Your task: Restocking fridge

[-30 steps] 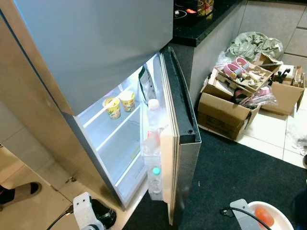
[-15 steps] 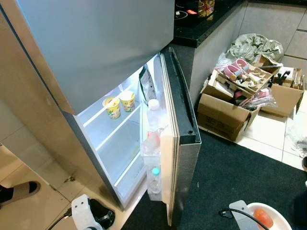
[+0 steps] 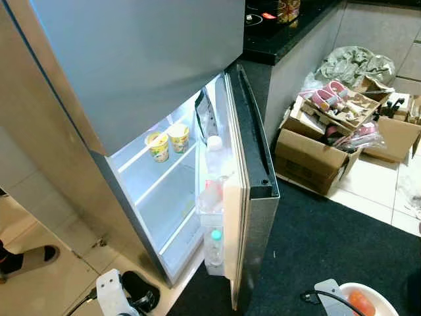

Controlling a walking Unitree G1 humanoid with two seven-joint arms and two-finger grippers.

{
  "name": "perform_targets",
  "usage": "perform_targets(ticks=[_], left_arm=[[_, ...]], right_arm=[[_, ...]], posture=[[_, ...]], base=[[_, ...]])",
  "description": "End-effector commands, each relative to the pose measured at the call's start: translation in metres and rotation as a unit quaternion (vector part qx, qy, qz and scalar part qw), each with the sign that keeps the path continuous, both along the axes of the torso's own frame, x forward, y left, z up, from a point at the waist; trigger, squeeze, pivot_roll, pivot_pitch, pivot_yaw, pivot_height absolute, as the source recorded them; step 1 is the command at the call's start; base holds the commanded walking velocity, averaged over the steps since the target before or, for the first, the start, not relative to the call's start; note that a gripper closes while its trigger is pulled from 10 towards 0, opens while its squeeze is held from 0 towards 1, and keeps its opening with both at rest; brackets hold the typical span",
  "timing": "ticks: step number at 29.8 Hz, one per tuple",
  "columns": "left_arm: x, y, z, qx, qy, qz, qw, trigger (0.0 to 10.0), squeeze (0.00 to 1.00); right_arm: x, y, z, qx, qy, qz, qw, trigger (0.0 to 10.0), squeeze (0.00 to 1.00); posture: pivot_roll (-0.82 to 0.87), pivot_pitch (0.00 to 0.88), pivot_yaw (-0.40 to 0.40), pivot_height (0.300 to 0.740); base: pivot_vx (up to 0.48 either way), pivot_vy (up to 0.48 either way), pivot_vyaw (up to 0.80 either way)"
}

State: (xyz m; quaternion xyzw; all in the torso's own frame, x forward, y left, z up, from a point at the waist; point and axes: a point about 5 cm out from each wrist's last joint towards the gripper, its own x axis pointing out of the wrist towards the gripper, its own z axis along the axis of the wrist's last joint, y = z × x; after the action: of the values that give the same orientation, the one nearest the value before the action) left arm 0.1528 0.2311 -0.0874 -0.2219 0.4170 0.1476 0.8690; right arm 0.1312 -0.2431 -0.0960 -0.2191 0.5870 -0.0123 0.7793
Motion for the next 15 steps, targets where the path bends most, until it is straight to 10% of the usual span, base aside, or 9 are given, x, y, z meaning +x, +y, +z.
perform_targets(ticks=[1,15], left_arm=[[-0.0066,0.0016,-0.0023,0.001,0.01,0.006,1.0,10.0,0.0],[-0.008,-0.0011,-0.0034,-0.003,0.01,0.008,1.0,10.0,0.0]], right_arm=[[0.0002,0.0009,-0.0001,-0.002,-0.004,0.003,1.0,10.0,0.0],[0.0024,-0.0035,0.0018,-0.007,-0.008,0.005,1.0,10.0,0.0]], posture=[[0.01,0.0,0.027,0.74],[0.01,0.0,0.025,0.74]], base=[[0.0,0.0,0.0],[0.0,0.0,0.0]])
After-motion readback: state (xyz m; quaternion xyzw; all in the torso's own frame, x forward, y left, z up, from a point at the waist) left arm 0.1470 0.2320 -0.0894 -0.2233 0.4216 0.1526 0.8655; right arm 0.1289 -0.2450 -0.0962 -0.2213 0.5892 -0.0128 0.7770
